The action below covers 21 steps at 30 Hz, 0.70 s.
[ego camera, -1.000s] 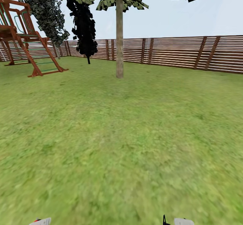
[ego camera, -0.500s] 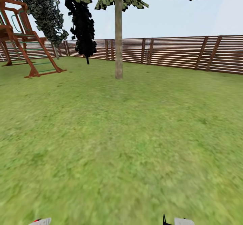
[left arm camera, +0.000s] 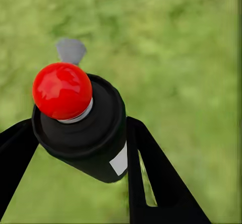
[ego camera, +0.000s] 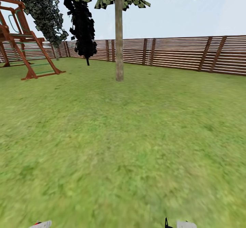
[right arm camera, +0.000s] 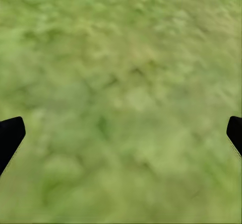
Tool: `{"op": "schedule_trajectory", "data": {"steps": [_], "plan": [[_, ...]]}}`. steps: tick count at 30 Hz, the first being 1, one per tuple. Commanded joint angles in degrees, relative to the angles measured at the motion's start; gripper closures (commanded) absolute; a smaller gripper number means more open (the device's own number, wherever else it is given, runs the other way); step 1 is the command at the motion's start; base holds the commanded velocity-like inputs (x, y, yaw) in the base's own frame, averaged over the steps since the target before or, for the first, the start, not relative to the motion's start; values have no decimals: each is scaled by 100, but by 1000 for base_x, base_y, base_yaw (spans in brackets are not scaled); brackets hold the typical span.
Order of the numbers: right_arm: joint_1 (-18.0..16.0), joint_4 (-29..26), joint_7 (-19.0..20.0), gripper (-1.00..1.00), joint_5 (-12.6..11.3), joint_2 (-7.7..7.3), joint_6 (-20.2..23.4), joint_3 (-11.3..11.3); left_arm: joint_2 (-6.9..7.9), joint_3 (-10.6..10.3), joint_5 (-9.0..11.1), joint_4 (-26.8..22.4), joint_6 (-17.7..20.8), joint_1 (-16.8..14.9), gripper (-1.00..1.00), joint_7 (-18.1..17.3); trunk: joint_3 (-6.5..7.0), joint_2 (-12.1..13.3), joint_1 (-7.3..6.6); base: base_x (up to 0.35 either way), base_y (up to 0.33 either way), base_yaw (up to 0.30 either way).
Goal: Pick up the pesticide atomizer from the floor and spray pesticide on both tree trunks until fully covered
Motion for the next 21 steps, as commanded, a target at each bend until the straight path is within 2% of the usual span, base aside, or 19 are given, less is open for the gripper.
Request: {"op": "schedule_trajectory", "data": {"steps": [1, 21], "plan": [[1, -1, 0, -100, 0, 0, 0, -2, -1, 1, 2, 0, 0, 0, 100, -1, 0, 0, 0, 338, -83, 0], [-1, -1, 0, -100, 0, 0, 0, 0, -9, 1, 2, -3, 0, 0, 100, 1, 0, 0, 0, 338, -83, 0]]}}
